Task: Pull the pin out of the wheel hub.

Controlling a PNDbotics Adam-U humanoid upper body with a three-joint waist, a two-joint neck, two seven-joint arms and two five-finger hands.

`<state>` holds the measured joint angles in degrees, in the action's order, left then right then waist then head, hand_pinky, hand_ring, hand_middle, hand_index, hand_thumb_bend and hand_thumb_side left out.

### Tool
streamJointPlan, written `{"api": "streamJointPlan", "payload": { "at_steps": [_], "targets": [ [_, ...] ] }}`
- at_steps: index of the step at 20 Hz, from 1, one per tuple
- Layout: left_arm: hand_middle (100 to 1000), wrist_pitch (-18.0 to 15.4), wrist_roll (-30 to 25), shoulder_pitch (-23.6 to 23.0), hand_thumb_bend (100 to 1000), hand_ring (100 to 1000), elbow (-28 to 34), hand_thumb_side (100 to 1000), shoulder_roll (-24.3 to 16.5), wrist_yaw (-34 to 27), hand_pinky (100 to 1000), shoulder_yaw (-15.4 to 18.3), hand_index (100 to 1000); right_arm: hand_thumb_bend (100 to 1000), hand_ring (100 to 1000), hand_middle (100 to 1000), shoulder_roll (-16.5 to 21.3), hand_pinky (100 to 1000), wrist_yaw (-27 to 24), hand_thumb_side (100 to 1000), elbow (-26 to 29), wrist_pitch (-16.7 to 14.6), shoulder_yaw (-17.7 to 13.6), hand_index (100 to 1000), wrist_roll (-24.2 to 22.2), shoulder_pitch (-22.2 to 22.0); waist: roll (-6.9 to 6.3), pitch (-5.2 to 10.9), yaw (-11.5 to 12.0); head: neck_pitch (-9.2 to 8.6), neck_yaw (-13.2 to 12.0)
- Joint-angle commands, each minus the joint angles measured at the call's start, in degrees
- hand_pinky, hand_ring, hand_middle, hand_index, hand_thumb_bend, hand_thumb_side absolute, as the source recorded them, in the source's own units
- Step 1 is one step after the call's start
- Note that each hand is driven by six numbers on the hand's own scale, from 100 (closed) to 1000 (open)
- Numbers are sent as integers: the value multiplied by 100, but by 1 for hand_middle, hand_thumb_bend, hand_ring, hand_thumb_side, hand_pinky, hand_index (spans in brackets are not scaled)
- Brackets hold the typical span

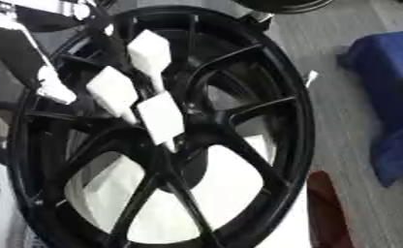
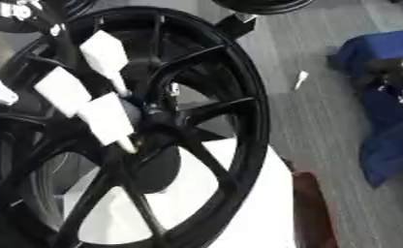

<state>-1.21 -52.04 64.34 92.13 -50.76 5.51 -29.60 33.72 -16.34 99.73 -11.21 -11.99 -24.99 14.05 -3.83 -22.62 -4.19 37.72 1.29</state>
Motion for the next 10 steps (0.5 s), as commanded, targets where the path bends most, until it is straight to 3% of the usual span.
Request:
{"api": "streamJointPlan", "payload": {
  "at_steps": [1, 10],
  "targets": [
    [618, 16, 7, 157, 506, 745, -71, 273, -39, -33, 794, 9, 757, 100, 610, 601, 90, 843, 22, 746, 75, 4, -70, 761, 23, 30, 34, 103, -1, -8, -32],
    [566, -80, 7, 215, 455, 717, -285, 251, 102, -2, 768, -129, 708, 100, 610, 601, 61, 843, 0, 751, 70, 29, -93, 762, 54, 33, 38, 97, -5, -8, -78]
  ]
}}
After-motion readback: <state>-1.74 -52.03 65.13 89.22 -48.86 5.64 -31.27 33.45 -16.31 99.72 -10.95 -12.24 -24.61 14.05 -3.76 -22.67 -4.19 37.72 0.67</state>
